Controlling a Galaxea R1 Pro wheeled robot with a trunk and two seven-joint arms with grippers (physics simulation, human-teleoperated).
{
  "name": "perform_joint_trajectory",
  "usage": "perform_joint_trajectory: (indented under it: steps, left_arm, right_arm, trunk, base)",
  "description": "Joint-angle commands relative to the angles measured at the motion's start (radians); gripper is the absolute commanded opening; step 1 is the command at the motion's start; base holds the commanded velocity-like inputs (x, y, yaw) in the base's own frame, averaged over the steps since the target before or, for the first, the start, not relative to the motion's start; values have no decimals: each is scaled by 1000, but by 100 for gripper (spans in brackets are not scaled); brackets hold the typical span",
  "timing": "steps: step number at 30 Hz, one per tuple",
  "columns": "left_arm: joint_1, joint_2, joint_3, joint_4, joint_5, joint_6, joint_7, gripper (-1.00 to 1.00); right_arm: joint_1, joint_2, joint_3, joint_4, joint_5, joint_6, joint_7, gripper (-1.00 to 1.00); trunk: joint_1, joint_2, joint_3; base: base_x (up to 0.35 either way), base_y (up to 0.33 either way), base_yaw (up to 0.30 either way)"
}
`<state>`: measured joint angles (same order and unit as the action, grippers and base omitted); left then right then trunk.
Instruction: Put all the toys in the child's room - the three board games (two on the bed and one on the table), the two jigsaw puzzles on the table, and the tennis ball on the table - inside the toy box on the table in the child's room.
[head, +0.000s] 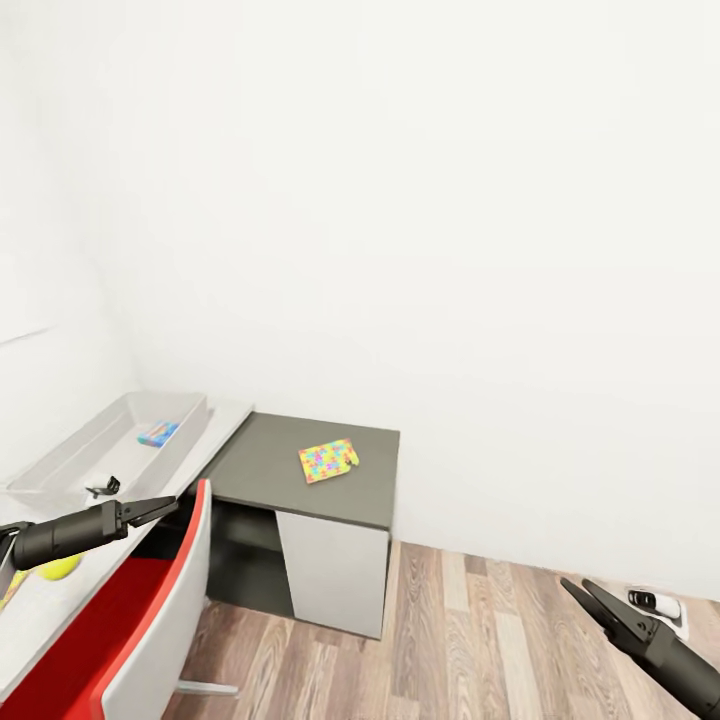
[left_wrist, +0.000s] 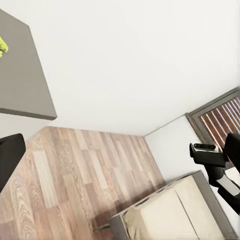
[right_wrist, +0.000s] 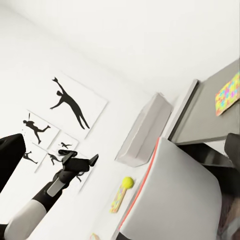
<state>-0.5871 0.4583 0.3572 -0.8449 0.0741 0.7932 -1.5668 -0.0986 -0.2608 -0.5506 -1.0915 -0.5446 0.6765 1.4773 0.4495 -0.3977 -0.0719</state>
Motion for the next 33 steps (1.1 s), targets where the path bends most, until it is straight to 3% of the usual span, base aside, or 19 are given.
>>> perform_joint_trajectory:
  steps: [1, 16, 24, 33]
  left_arm:
    - [0, 0, 0, 0, 0, 11, -4, 100]
    - [0, 0, 0, 0, 0, 11, -4, 100]
    - [0, 0, 0, 0, -1, 11, -4, 100]
    - [0, -2, 0, 0, -1, 11, -4, 100]
  right_arm:
    - [-1, 0, -1, 0, -2, 11, 2, 100]
    - [-1, -2, -13, 1, -2, 13, 3, 100]
    - [-1, -1, -41, 1, -2, 16, 2, 100]
    - [-1, -4, -46, 10, -3, 17, 1, 100]
  trunk:
    - [0, -2, -2]
    - [0, -2, 6]
    - [0, -2, 10]
    - [0, -2, 14]
  base:
    - [-98, 0, -275]
    - [-146, 0, -275]
    - [-235, 0, -275]
    - [-268, 0, -275]
